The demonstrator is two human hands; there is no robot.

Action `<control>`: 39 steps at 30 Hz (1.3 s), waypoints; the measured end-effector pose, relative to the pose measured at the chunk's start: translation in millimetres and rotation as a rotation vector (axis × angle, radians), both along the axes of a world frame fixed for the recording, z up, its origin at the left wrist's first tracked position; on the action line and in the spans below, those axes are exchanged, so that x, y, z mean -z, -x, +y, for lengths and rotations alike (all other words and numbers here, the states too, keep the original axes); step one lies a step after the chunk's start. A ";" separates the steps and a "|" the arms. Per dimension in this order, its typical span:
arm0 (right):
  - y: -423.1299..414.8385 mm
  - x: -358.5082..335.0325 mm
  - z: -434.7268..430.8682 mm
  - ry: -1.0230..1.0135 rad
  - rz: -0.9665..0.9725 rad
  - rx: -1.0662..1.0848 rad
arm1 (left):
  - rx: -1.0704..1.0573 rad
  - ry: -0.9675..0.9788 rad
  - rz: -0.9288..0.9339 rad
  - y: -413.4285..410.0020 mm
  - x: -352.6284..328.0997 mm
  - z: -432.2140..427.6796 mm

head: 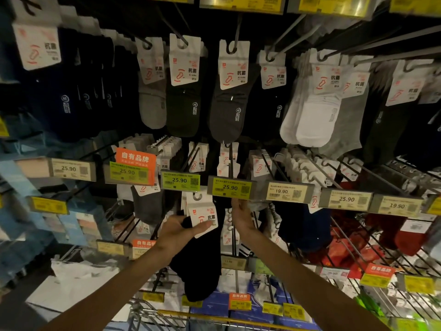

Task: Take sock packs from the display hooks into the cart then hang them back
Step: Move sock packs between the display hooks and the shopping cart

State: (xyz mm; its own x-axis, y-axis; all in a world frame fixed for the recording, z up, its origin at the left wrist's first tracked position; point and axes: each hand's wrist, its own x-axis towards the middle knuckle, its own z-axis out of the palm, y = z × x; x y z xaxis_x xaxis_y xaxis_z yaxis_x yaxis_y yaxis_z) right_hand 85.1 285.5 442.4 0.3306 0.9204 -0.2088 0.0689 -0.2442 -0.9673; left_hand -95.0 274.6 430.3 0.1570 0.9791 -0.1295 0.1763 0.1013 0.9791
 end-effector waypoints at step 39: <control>-12.1 -36.7 -79.1 -0.192 0.401 -0.134 | 0.219 0.070 -0.209 -1.8 -23.4 -71.9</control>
